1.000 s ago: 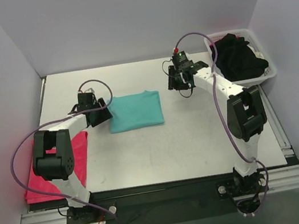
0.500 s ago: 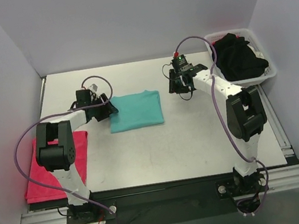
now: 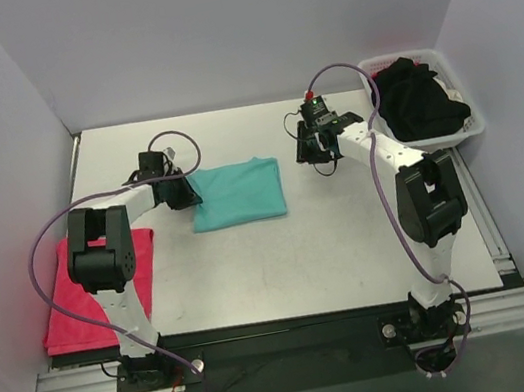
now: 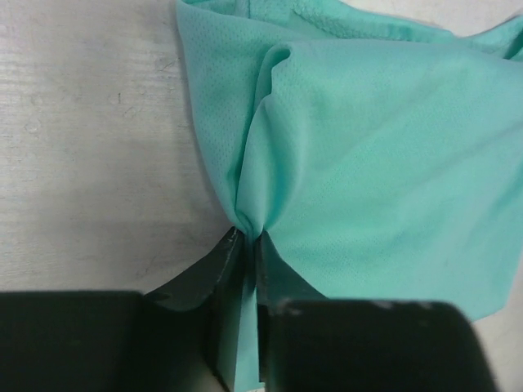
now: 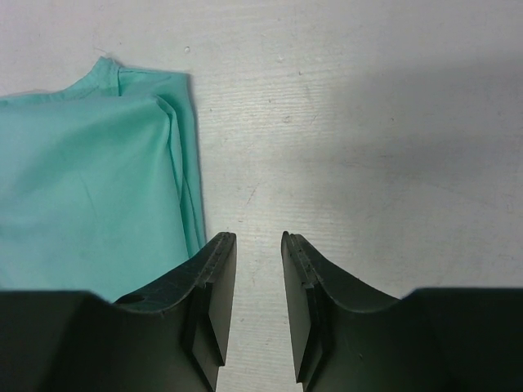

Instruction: Fold and stack the t-shirts

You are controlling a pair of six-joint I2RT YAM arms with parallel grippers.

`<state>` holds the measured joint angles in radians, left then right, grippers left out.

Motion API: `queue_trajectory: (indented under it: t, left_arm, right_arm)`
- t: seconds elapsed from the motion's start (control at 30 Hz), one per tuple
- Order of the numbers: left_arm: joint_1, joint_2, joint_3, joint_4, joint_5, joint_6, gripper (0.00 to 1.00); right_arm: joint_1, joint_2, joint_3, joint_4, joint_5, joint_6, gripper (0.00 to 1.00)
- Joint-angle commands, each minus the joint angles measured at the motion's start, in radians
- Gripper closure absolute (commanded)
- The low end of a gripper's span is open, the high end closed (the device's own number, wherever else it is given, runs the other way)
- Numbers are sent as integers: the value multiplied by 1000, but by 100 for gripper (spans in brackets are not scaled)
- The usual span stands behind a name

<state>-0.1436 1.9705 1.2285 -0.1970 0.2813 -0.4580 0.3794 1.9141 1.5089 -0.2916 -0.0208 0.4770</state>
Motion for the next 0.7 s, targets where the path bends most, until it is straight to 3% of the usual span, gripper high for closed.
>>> queue_trajectory:
  t: [0.0,0.13,0.67]
  left_arm:
    - [-5,45,29,-125,-59,33,86]
    - [-4,51,74,-157,-97,71,100]
    - [90,68,400,-346,-479,314,100]
  right_arm:
    - [4,-47,-13,5,42,9,70]
    - [6,-50,-13,3,44,9,70]
    - [4,-21,7,3,30,25,70]
